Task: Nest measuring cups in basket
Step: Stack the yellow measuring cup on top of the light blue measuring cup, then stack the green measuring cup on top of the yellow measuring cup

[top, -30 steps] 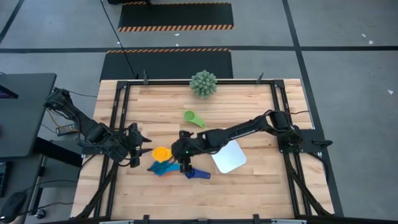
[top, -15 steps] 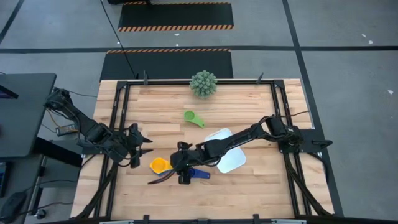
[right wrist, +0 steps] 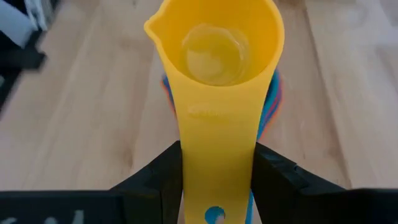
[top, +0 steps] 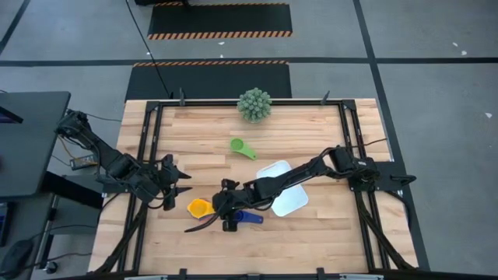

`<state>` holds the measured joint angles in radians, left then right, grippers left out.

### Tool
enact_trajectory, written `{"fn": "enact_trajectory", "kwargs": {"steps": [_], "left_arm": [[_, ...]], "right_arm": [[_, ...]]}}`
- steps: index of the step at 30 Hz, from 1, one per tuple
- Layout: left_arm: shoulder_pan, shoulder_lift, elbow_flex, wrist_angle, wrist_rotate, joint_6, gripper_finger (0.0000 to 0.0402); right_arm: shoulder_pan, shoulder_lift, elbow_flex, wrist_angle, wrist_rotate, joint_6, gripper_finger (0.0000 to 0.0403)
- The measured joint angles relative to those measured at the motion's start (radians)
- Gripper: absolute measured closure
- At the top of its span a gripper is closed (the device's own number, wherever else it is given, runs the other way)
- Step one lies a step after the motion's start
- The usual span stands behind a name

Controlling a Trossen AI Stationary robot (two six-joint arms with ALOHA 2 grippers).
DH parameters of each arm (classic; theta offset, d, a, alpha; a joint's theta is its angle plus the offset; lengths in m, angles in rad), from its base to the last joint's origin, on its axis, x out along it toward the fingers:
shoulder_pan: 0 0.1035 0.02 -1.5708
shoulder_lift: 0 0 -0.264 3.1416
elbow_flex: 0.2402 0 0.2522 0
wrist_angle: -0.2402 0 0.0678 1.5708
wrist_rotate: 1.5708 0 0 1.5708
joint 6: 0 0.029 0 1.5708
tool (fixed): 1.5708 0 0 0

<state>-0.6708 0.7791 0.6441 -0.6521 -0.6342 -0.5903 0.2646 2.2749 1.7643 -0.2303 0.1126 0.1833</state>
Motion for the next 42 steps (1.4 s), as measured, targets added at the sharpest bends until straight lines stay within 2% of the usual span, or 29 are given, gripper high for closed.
{"fn": "enact_trajectory", "kwargs": {"steps": [8,15,33,38,42], "left_arm": [[0.0,0.0,0.0,0.001,0.0,0.0,0.0219],[0.0,0.0,0.0,0.002,0.0,0.001,0.0219],[0.0,0.0,0.0,0.002,0.0,0.0,0.0219],[0.0,0.0,0.0,0.002,0.0,0.001,0.0219],[0.0,0.0,0.0,0.001,0.0,0.004,0.0219]], "right_arm": [[-0.01,0.0,-0.001,-0.018,-0.004,-0.003,0.0239],[-0.025,0.0,0.007,-0.016,-0.048,-0.003,0.0236],[-0.037,-0.014,0.018,-0.05,-0.112,-0.005,0.0206],[-0.05,-0.075,0.02,-0.095,-0.082,-0.041,0.0205],[-0.071,-0.101,0.02,-0.216,0.031,-0.073,0.0205]]}}
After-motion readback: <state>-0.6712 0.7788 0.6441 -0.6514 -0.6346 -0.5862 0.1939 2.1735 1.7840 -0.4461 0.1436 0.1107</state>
